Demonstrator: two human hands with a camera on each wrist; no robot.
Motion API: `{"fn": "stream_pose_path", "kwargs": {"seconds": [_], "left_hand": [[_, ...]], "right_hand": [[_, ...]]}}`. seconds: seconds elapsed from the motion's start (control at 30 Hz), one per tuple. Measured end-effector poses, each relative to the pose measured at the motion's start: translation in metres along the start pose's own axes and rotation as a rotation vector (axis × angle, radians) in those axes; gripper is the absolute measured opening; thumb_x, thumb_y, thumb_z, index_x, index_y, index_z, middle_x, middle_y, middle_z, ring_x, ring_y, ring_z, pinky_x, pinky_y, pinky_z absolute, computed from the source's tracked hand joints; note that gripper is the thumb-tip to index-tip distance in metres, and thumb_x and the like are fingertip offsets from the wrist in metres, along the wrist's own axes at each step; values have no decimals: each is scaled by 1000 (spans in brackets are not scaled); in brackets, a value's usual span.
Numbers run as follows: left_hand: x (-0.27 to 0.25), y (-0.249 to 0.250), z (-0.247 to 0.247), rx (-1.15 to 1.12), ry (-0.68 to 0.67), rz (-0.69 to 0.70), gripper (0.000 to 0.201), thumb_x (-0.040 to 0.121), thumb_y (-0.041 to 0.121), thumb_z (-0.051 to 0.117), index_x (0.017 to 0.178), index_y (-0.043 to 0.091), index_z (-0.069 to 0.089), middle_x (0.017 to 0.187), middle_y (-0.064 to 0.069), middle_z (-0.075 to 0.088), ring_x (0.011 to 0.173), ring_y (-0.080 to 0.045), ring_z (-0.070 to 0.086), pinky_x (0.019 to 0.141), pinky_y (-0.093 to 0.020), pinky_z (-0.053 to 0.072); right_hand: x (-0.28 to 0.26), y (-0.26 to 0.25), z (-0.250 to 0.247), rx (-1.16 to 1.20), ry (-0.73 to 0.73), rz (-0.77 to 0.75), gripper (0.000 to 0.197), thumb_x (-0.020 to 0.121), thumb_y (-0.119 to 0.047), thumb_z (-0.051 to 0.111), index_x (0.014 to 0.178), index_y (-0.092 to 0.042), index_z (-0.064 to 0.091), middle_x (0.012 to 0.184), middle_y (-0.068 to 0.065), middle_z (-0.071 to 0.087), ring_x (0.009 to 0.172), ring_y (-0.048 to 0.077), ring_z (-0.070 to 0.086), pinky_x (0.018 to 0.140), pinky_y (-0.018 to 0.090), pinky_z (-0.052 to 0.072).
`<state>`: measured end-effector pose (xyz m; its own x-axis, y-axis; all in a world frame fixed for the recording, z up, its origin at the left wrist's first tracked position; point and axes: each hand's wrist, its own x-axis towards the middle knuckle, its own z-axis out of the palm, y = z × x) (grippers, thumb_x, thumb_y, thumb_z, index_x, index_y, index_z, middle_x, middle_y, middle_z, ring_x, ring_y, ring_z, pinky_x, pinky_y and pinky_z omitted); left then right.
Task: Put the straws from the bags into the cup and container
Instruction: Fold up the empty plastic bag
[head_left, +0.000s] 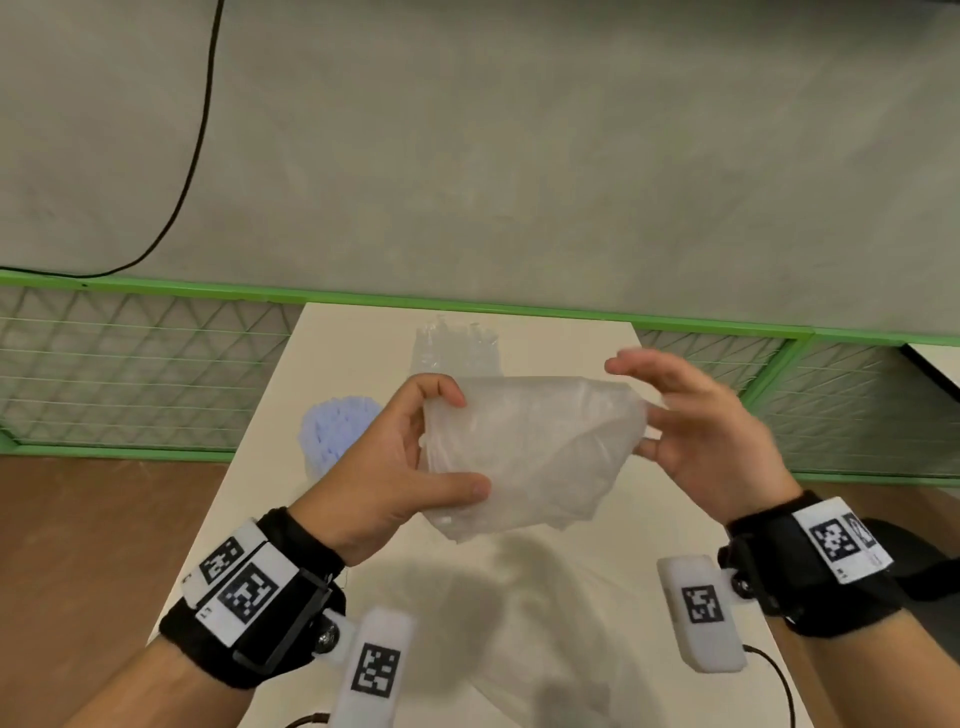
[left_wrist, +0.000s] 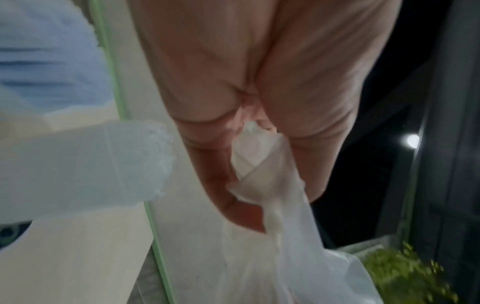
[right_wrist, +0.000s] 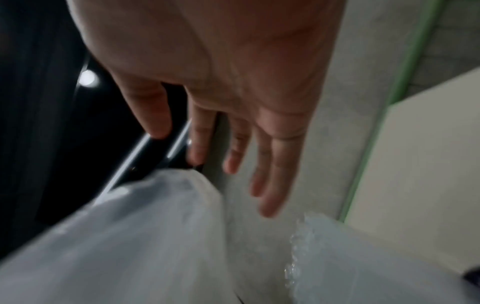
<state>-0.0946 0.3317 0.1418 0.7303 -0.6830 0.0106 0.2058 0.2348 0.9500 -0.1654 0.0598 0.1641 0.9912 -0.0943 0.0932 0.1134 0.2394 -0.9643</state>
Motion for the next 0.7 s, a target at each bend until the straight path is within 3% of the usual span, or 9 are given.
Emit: {"fn": "stream_pose_path", "kwargs": {"seconds": [0.07,0.13,0.23,0.3,0.37,0.43,0.53,0.6,0.7], "left_hand": [[1,0,3,68,35,63,61,60,4,82,106,27,49,122,-15,54,99,-23,65,79,-41,58],[3,-1,11,133,50,98,60,64,7,81,108,27,47,126,-15,52,102,-25,66,81,-44,58],[5,0,14,185,54,97,60,65,11,81,109,29,46,126,-15,53,102,-29,66,80,-49,58],[3,3,7,181,28,64,60,64,12,83,109,30,48,126,-13,53,102,-29,67,82,-50,58],[-1,4,1,167,-18,27,61,63,10,84,109,31,50,127,-10,54,103,-30,66,87,-54,56],[-3,2,0,103,-40,22,61,65,7,82,111,29,50,126,-6,56,103,-28,66,85,-50,57],[1,-3,8,-21,39,106,61,64,6,80,113,29,50,123,-1,59,105,-21,66,80,-37,58],[3,-5,16,-31,148,190,62,63,9,80,113,30,49,121,2,61,103,-18,67,78,-37,59],[5,-12,31,93,279,269,65,64,14,83,113,37,47,123,1,59,101,-19,69,78,-44,60]], "right_hand": [[-2,1,5,143,14,218,87,53,-50,84,134,-34,55,130,3,62,105,29,63,77,49,55],[-5,8,20,80,12,338,100,44,-65,86,135,-47,47,128,0,64,108,29,66,76,54,56],[-5,18,28,14,-90,423,74,71,-28,79,137,-30,47,121,3,67,100,25,69,70,44,60],[-3,12,17,-41,-115,409,66,75,-3,69,136,-18,48,100,10,68,71,21,65,53,30,53],[-1,3,4,-38,-115,382,73,73,6,67,140,-14,44,78,14,65,53,18,52,47,25,45],[1,0,-4,-17,-91,325,75,72,-2,77,139,-15,47,81,19,65,63,22,53,57,28,47],[1,14,1,203,34,234,74,66,-38,88,128,-10,58,112,22,62,94,29,56,80,36,49],[-5,29,16,453,87,261,85,60,-56,86,125,-10,56,113,15,60,96,28,60,81,38,50],[-16,49,47,479,-44,321,100,64,-63,80,139,-5,47,137,20,54,121,36,55,104,50,44]]}}
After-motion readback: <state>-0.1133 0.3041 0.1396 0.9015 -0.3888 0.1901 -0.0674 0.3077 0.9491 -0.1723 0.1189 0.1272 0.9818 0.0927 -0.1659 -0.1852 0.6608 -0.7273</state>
